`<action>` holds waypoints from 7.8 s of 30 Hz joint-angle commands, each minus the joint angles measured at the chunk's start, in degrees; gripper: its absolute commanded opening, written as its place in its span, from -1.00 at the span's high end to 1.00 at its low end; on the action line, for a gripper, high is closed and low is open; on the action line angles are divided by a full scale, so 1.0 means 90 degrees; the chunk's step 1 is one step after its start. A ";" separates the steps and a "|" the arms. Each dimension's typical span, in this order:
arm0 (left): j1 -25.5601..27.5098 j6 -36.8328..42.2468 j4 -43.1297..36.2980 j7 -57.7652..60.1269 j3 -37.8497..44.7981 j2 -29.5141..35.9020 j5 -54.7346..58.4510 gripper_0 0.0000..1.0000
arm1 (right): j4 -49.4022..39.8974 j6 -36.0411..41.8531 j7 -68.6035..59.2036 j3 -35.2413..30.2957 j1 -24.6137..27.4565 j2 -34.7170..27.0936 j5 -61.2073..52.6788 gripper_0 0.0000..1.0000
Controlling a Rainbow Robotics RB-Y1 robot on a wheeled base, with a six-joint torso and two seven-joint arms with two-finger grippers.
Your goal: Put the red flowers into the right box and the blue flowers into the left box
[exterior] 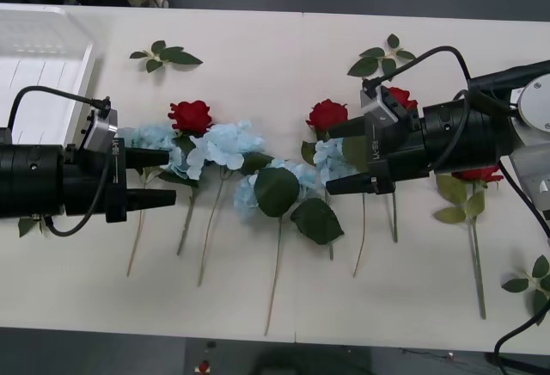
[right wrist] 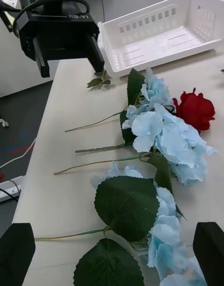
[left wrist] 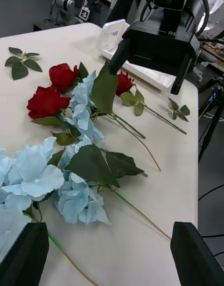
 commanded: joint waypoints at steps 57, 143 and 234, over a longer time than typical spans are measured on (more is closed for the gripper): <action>0.0096 -0.0214 0.0054 0.0626 0.0315 0.0187 0.0752 -1.00 | -0.0893 0.0465 -0.0156 -0.0200 0.0421 -0.0457 0.0326 -1.00; -0.3370 -0.1249 0.2847 0.8458 -0.4109 0.0255 -0.6553 0.99 | 0.2593 -0.2445 -0.8369 0.1001 0.0236 -0.2059 0.4408 1.00; -0.3595 -0.0829 0.1842 0.7794 -0.2888 0.1427 -0.5977 -0.97 | 0.2886 0.0406 -0.8565 0.0552 -0.2342 -0.2772 0.5394 -0.64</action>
